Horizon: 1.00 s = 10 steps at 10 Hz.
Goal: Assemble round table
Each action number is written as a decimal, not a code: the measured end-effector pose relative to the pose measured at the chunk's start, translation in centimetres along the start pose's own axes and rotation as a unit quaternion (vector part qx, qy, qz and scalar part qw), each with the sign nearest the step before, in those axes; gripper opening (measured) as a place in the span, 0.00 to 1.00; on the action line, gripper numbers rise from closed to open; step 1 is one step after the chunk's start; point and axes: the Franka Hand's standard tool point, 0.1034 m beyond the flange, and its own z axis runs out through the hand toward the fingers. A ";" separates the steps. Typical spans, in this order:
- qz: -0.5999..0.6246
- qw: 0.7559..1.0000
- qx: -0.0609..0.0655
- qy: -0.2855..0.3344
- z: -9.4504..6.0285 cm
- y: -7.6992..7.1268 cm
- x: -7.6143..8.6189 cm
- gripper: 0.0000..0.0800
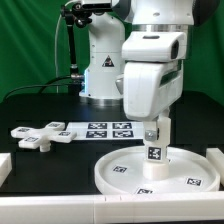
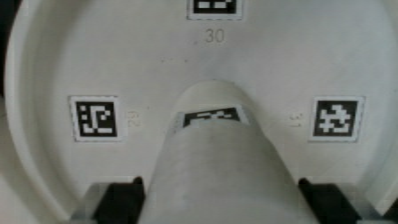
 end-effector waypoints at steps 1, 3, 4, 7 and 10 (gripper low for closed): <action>0.046 0.999 0.000 0.002 0.0 0.0 0.1 0.52; 0.110 0.994 0.000 0.002 0.0 0.0 0.1 0.52; 0.146 0.989 0.000 0.002 0.0 0.0 0.1 0.52; 0.244 0.970 0.004 0.005 0.0 -0.1 0.1 0.52; 0.399 0.917 0.018 0.012 0.1 -0.2 0.0 0.52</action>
Offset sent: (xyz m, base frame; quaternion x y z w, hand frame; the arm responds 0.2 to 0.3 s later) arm 0.0000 0.0000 0.0000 0.0000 0.0000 0.1938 0.9810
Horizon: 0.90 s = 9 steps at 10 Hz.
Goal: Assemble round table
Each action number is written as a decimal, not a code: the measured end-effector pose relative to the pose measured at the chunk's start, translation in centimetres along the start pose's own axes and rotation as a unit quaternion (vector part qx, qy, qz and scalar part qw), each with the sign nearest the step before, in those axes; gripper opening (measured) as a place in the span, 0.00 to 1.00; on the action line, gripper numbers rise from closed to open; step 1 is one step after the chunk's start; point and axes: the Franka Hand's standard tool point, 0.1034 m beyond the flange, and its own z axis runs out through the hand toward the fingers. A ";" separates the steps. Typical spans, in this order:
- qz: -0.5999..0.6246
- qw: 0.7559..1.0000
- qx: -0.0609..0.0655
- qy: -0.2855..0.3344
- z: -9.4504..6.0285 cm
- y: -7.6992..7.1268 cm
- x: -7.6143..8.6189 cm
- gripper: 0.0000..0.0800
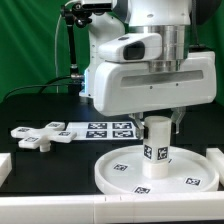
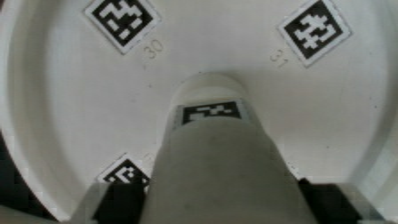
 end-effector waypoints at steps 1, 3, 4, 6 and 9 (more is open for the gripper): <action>0.049 0.999 0.002 0.001 0.0 0.1 0.0 0.52; 0.152 0.988 0.007 0.001 0.0 0.2 -0.1 0.52; 0.214 0.977 0.012 0.003 0.1 0.2 -0.1 0.52; 0.342 0.940 0.016 0.007 0.1 0.0 -0.3 0.52; 0.468 0.884 0.015 0.006 0.1 -0.1 -0.4 0.52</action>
Offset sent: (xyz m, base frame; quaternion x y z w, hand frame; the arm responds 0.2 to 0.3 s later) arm -0.0075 -0.0010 -0.0002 0.0128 0.0041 0.2937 0.9558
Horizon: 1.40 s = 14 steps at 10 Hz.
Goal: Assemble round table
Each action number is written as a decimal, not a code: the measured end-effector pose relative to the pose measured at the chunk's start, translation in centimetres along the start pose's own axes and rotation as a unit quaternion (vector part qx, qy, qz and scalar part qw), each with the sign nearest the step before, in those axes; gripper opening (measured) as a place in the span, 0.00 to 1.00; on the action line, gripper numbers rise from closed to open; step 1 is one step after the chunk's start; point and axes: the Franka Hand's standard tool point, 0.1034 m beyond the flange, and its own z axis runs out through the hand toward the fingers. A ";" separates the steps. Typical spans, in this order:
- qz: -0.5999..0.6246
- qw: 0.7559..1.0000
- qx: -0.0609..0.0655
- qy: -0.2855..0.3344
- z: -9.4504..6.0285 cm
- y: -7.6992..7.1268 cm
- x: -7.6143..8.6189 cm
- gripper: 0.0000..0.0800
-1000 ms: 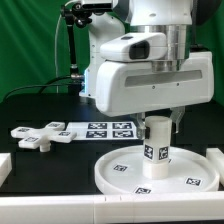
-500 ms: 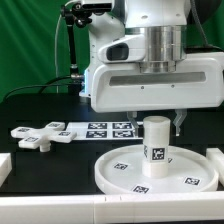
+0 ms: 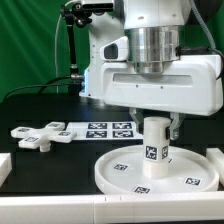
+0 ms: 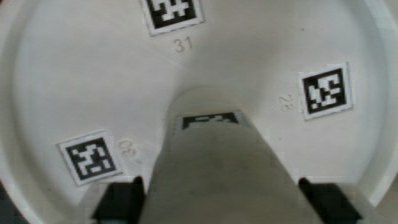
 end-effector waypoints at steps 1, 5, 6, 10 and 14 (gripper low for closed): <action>0.051 0.999 0.004 -0.008 0.0 0.0 0.0 0.52; 0.175 0.984 0.012 -0.020 0.0 0.0 0.0 0.52; 0.201 0.979 0.015 -0.023 0.0 0.0 0.0 0.52; 0.412 0.909 0.042 -0.038 0.0 0.0 -0.1 0.52; 0.556 0.827 0.054 -0.060 0.1 0.0 0.1 0.52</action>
Offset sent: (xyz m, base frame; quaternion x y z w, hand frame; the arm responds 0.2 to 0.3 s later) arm 0.0000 0.0000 0.0000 0.0000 0.0000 0.1938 0.9810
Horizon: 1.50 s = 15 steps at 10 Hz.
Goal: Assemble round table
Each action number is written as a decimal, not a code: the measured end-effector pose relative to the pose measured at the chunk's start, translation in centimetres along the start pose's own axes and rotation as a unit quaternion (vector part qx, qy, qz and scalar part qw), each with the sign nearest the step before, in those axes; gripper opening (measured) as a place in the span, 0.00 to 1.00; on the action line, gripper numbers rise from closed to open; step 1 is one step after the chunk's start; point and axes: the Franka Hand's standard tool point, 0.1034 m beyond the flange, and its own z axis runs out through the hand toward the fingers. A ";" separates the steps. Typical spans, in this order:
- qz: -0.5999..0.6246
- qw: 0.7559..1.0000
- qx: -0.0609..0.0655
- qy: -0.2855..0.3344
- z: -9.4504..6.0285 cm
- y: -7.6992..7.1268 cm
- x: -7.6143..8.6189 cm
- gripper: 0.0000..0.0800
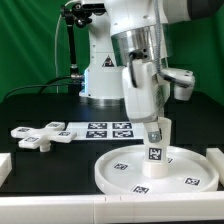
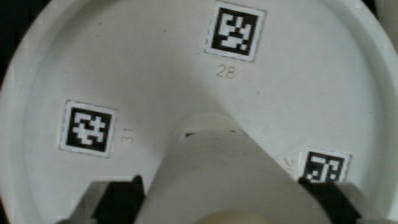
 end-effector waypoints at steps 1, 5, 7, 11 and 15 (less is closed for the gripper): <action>-0.011 1.000 0.000 0.000 0.0 0.0 0.0 0.52; -0.107 0.994 -0.003 -0.001 0.1 -0.1 -0.1 0.80; -0.176 0.984 -0.004 -0.001 0.1 -0.1 -0.1 0.81; -0.356 0.934 -0.022 0.004 0.2 0.2 -0.1 0.81; -0.569 0.822 -0.039 0.013 -0.2 -0.2 -0.8 0.81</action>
Offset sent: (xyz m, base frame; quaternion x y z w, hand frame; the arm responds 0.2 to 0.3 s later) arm 0.0068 -0.0126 -0.0021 -0.0222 0.0236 -0.0923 0.9952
